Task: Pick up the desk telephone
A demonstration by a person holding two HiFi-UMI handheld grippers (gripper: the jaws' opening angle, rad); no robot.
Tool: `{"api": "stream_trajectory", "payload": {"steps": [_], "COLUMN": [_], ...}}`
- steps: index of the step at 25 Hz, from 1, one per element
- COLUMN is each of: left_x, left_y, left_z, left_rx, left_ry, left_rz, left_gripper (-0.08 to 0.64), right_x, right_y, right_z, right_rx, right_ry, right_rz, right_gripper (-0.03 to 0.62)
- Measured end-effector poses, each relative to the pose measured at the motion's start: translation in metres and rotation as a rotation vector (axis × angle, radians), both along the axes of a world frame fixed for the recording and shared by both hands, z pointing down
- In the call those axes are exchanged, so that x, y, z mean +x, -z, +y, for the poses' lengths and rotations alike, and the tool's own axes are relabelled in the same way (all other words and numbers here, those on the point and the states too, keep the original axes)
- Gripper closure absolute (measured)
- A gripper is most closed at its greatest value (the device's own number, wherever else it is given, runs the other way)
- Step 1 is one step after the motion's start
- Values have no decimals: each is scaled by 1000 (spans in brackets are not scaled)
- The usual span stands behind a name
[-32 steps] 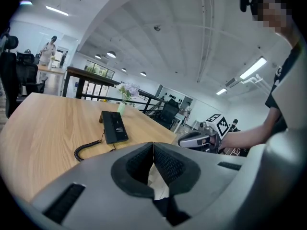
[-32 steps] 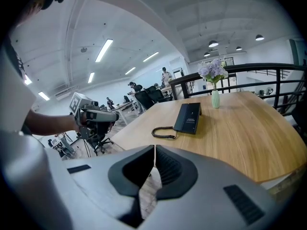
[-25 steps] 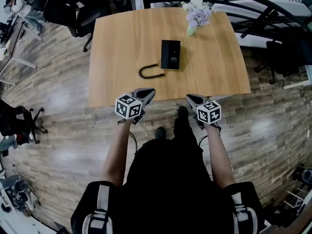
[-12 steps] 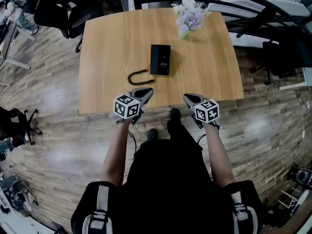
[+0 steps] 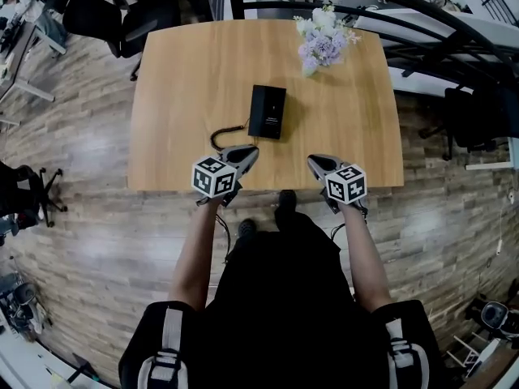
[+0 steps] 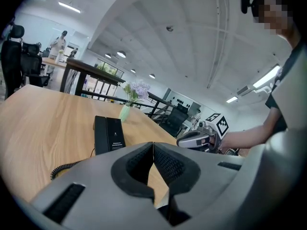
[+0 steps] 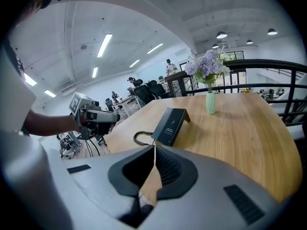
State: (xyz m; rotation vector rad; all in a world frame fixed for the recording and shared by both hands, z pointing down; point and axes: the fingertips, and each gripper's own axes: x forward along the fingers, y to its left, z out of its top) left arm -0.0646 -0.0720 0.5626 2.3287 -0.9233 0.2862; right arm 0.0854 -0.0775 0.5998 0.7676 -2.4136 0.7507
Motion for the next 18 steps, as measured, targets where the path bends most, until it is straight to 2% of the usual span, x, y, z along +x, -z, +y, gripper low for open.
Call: {"api": "stream_trajectory", "payload": {"steps": [7, 18], "left_x": [-12, 3], "left_y": [-6, -6], "left_z": [-13, -42], "left_rx": [-30, -41], "left_ry": [59, 110], "left_rz": [-23, -22], "left_gripper": [538, 538], "right_x": [-14, -11], "right_y": [-8, -15], "right_z": [-19, -57], "right_rx": [-22, -41], "right_ry": [60, 130], "right_rz": [-22, -40], "right_gripper": [566, 566]}}
